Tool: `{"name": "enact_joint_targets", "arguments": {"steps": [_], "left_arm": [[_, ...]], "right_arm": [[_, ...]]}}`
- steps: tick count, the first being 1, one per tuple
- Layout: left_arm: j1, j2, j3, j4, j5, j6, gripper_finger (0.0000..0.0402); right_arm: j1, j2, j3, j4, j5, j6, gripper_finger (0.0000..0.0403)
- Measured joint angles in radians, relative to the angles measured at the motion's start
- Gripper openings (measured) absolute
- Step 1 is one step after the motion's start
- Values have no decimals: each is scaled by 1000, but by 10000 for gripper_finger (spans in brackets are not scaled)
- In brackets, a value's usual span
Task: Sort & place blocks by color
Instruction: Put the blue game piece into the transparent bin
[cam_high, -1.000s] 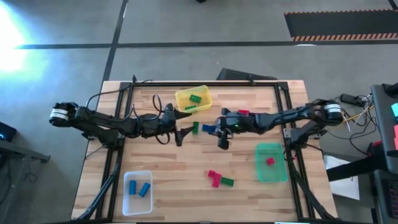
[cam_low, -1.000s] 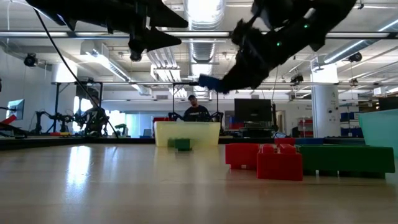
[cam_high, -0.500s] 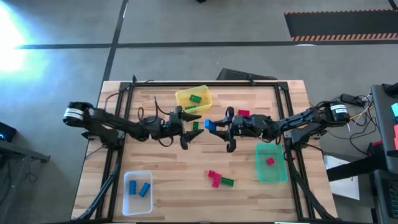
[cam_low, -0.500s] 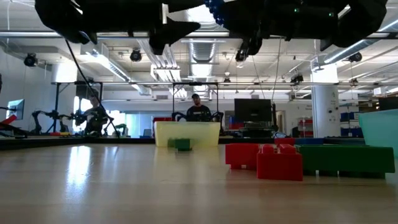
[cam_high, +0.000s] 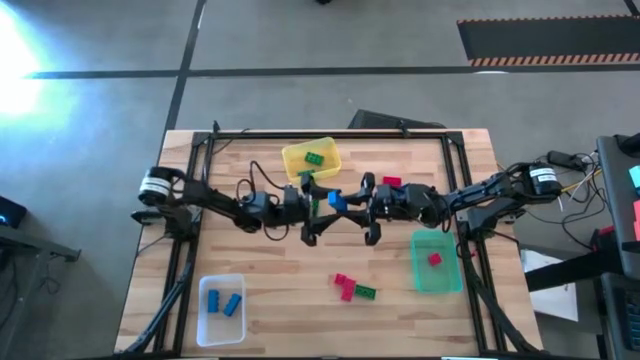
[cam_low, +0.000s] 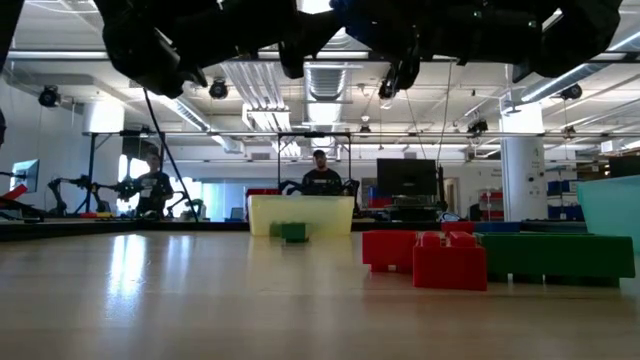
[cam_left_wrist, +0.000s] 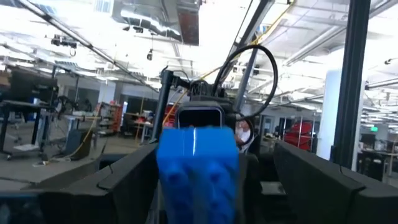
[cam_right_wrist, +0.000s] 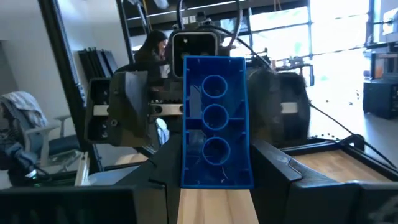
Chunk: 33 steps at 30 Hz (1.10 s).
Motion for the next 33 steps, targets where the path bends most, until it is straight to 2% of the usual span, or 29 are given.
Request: {"name": "enact_joint_targets", "arguments": {"steps": [3,6,9,13,14,18,22,26,30,33], "left_arm": [[0,17,26,-2,0,40,289],[-2,13,31,-11,-1,38,268],[-2,8,28,-12,-3,35,220],[-2,0,25,-31,-18,9,124],[-2,-5,25,-45,-21,1,115],[-1,-17,25,-99,-22,-24,118],[-9,-34,22,-149,-23,-49,118],[-26,-115,28,-328,-49,-85,118],[-59,-248,31,-705,-120,-211,118],[-109,-364,31,-987,-174,-373,118]], "right_arm": [[0,0,0,-5,-1,-2,123],[0,0,-3,-7,-3,-13,123],[0,0,-5,-7,-4,-30,123],[1,0,-6,-8,-7,-38,123],[1,0,-7,-8,-7,-37,123],[1,0,-8,-27,-2,-37,136],[0,-1,-8,-57,-2,-53,203],[0,-28,-8,-81,2,-34,266],[-2,-99,-7,-201,11,-23,306],[-3,-167,-5,-301,50,-22,319]]}}
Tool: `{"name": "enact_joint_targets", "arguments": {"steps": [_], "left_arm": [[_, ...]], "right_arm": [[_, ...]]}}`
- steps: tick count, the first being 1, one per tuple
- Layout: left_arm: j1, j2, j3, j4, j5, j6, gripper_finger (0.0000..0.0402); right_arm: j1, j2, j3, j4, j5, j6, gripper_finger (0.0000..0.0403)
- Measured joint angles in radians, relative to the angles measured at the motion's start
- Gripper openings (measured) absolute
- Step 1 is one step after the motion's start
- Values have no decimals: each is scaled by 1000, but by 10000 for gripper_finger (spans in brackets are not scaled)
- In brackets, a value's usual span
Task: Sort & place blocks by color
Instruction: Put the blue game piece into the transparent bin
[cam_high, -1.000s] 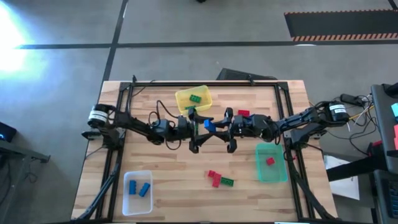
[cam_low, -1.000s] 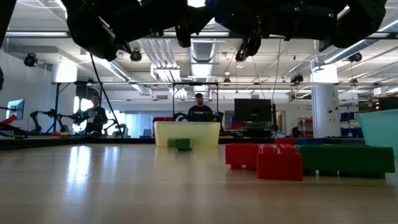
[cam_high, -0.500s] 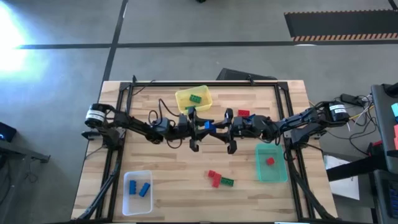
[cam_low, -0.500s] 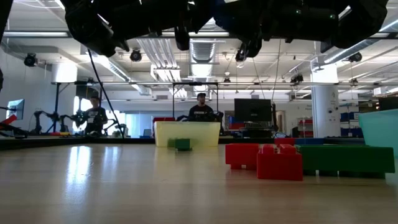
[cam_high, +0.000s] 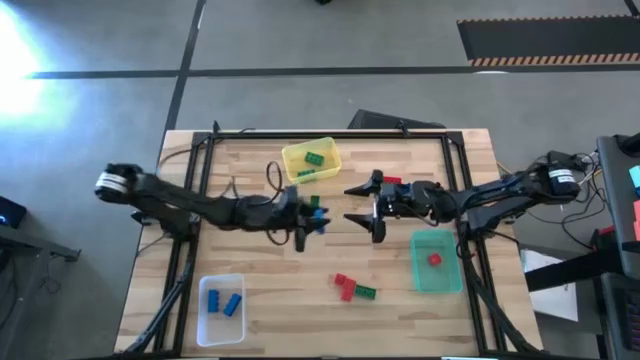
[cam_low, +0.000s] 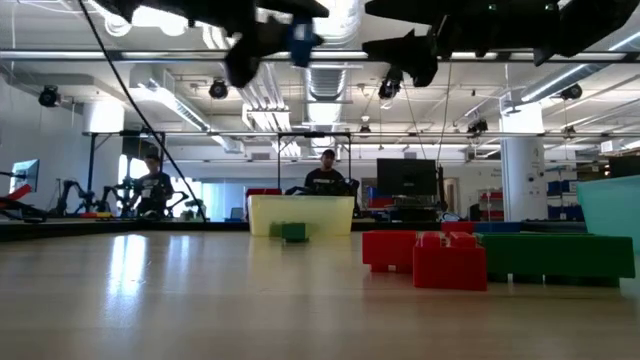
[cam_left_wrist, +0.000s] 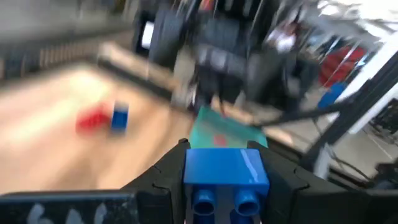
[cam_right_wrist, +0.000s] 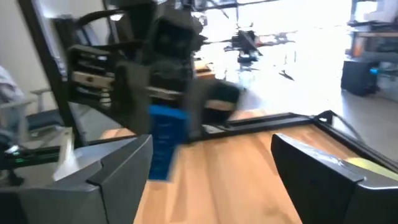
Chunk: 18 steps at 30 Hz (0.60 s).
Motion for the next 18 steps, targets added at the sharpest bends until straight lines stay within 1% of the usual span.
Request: {"name": "enact_joint_targets", "arguments": {"steps": [3,6,9,11,14,16,18], "left_arm": [[-73,-89,9,-278,-58,-214,118],[-161,-145,39,-526,-103,-447,118],[-250,-164,101,-781,-95,-674,118],[-304,-153,161,-966,-45,-809,118],[-382,-127,247,-1255,91,-1016,118],[-436,-98,285,-1401,197,-1117,118],[-481,-73,294,-1507,256,-1205,118]], "right_arm": [[-2,-65,2,-92,54,-9,322],[-2,-115,4,-132,111,-39,319],[-2,-139,5,-137,139,-74,310],[-3,-145,5,-135,145,-91,304],[-2,-150,5,-130,162,-112,296],[-2,-149,5,-133,163,-113,293],[-2,-146,5,-142,163,-113,291]]}}
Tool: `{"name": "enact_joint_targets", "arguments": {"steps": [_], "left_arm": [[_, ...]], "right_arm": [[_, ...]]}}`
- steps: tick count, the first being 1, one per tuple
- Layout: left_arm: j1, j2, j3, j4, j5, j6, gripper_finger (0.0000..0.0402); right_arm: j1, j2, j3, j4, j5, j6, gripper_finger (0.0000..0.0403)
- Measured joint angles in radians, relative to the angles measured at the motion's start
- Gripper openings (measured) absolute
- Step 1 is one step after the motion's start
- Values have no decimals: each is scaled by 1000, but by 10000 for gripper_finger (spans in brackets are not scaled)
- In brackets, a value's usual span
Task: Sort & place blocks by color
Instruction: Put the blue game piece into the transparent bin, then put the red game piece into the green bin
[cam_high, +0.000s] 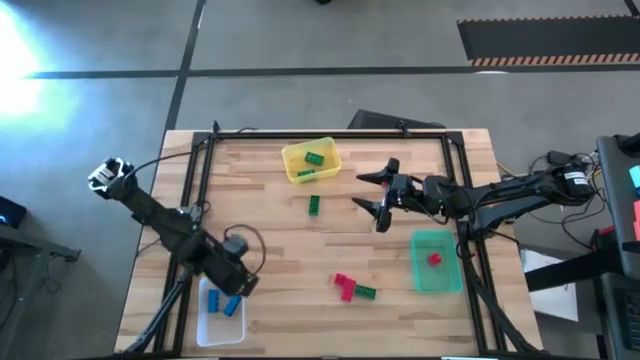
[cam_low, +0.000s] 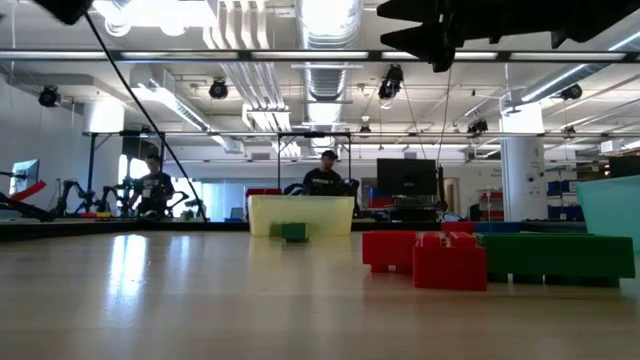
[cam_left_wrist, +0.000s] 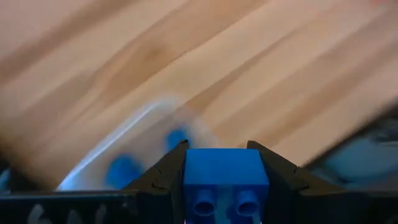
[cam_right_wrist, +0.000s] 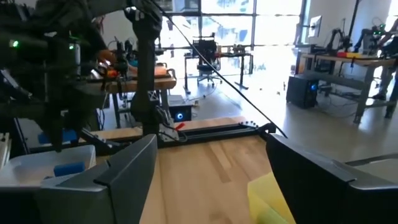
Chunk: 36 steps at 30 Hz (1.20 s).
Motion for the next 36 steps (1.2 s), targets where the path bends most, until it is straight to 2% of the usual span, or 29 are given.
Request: {"name": "enact_joint_targets", "arguments": {"steps": [3,6,16,18,23,27,30,33,36], "left_arm": [[-35,28,-17,-27,83,-143,118],[-57,78,-27,-24,131,-211,118],[-65,211,-18,-20,322,-197,118],[-65,219,-18,-20,332,-174,140],[-64,211,-17,-21,343,-158,208],[-64,187,-3,-21,344,-162,221],[-64,180,22,-21,331,-158,223],[-64,177,55,-21,231,-115,224],[-49,177,104,-19,105,-19,225]], "right_arm": [[0,8,0,-4,0,2,290],[0,18,0,-4,0,5,290],[0,24,0,-6,-4,30,290],[2,21,0,-22,-11,52,290],[3,-9,0,-83,-136,172,290],[3,-59,0,-149,-251,295,290],[3,-103,0,-226,-288,370,289],[3,-138,0,-326,-295,410,284],[3,-154,1,-428,-258,469,277]]}}
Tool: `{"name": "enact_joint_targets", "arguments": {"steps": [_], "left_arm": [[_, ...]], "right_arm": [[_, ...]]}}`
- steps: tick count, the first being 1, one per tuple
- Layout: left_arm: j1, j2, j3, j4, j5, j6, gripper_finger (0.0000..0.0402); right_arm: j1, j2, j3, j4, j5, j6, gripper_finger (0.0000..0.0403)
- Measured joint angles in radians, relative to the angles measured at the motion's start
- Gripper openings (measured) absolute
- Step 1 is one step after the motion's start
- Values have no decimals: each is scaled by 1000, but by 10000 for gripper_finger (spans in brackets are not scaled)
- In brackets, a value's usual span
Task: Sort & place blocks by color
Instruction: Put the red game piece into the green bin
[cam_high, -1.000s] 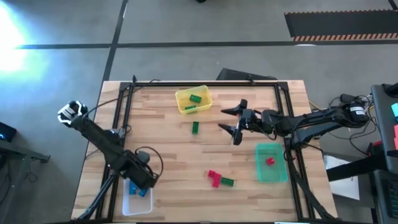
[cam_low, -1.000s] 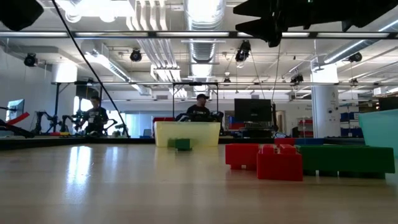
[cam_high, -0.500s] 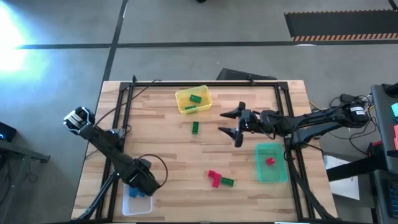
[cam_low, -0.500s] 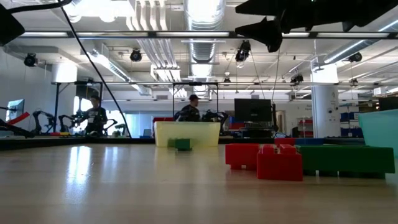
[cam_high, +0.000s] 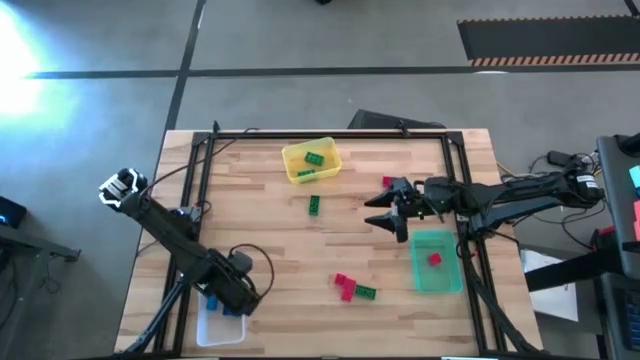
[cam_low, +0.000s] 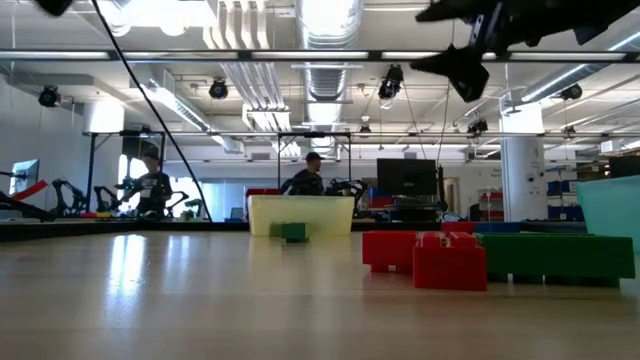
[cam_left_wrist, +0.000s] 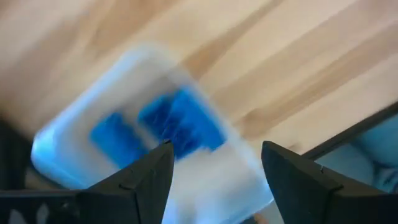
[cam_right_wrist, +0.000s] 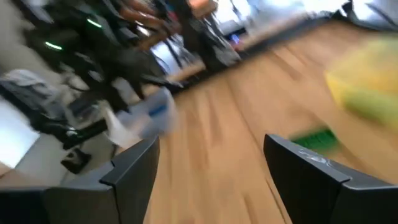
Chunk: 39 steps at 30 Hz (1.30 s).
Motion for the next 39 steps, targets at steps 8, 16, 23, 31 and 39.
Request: {"name": "enact_joint_targets", "arguments": {"steps": [8,16,23,31,39], "left_arm": [[122,0,64,137,-468,516,226],[289,1,-29,375,-551,878,226],[382,-11,-134,388,-558,899,226],[420,-13,-187,392,-588,852,226],[420,-30,-181,391,-622,858,226]], "right_arm": [[-13,79,126,-374,276,22,257],[-130,278,312,-755,344,-26,239],[-280,431,362,-868,229,-165,241],[-482,567,366,-887,144,-301,273],[-586,671,468,-991,146,-490,305]]}}
